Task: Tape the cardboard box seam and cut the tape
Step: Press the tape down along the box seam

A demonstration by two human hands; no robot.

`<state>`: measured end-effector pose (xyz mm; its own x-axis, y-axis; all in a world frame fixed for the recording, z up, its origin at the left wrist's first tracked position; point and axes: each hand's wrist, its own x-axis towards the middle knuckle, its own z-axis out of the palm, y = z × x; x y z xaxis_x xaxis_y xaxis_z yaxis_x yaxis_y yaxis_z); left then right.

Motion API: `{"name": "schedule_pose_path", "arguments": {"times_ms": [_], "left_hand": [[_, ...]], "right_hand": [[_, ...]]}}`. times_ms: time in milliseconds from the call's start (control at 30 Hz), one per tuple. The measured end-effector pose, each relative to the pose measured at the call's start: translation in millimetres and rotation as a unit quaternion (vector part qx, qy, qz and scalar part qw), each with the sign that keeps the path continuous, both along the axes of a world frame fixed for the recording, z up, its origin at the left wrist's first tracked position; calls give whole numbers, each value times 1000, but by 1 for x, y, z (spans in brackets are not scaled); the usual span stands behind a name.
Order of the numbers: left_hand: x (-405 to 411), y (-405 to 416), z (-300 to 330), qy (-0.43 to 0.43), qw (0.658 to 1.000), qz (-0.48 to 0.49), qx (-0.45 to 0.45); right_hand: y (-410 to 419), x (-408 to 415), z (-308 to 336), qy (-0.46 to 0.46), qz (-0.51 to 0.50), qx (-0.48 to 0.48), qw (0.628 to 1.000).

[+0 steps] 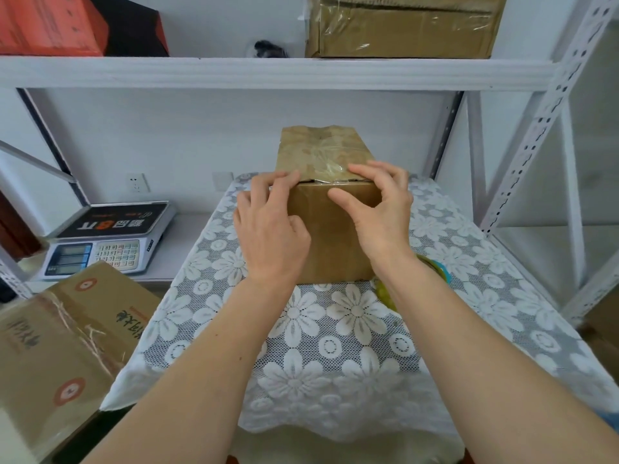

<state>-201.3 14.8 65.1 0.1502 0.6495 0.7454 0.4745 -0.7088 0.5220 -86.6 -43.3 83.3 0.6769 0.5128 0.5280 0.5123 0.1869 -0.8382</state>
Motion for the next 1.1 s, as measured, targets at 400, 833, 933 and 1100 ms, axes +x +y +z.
{"name": "schedule_pose_path", "arguments": {"times_ms": [400,833,933,1100], "left_hand": [[1,0,2,-5,1000,2,-4],[10,-10,-3,-24,999,23,0],[10,-10,-5,-16,1000,24,-2],[4,-12,-8,24,1000,-6,1]], "right_hand": [[-6,7,1,12,26,14,999],[-9,13,-15,-64,16,23,998],[-14,16,-14,-73,31,-12,997],[-26,18,-9,-86,55,-48,994]]}}
